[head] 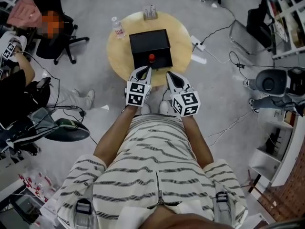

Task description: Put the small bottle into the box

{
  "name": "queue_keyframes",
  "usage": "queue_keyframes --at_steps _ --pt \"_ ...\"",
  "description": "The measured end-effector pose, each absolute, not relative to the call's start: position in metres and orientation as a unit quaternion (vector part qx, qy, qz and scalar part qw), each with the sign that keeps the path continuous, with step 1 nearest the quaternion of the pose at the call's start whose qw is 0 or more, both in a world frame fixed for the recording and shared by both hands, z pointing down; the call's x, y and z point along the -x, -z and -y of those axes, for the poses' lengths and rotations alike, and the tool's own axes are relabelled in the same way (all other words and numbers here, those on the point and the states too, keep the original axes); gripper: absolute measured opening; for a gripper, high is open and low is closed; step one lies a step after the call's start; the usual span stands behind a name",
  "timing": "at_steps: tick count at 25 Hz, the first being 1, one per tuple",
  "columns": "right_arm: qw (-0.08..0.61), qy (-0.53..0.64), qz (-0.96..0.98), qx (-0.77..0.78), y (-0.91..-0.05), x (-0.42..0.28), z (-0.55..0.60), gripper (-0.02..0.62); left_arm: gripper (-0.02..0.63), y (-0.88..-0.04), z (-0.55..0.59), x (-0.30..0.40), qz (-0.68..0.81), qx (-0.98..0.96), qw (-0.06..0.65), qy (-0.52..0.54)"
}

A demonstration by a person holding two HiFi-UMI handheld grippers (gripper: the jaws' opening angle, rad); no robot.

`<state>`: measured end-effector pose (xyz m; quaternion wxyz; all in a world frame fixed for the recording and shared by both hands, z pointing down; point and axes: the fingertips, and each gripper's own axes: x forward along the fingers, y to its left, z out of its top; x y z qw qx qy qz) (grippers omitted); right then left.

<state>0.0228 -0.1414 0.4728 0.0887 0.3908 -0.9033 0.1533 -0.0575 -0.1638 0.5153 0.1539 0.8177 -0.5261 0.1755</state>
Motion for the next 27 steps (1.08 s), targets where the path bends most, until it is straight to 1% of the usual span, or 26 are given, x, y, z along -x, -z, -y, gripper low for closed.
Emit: queue_keyframes --at_steps 7,21,27 --pt "0.089 -0.148 0.902 -0.396 -0.47 -0.011 0.154 0.018 0.021 -0.506 0.162 0.07 0.52 -0.824 0.149 -0.166" --pt "0.088 -0.131 0.904 -0.396 -0.459 -0.027 0.148 0.018 0.021 -0.491 0.147 0.051 0.514 -0.834 0.133 -0.151" --pt "0.09 -0.118 0.905 -0.398 -0.456 -0.005 0.186 0.018 0.021 -0.486 0.184 0.069 0.508 -0.841 0.123 -0.143"
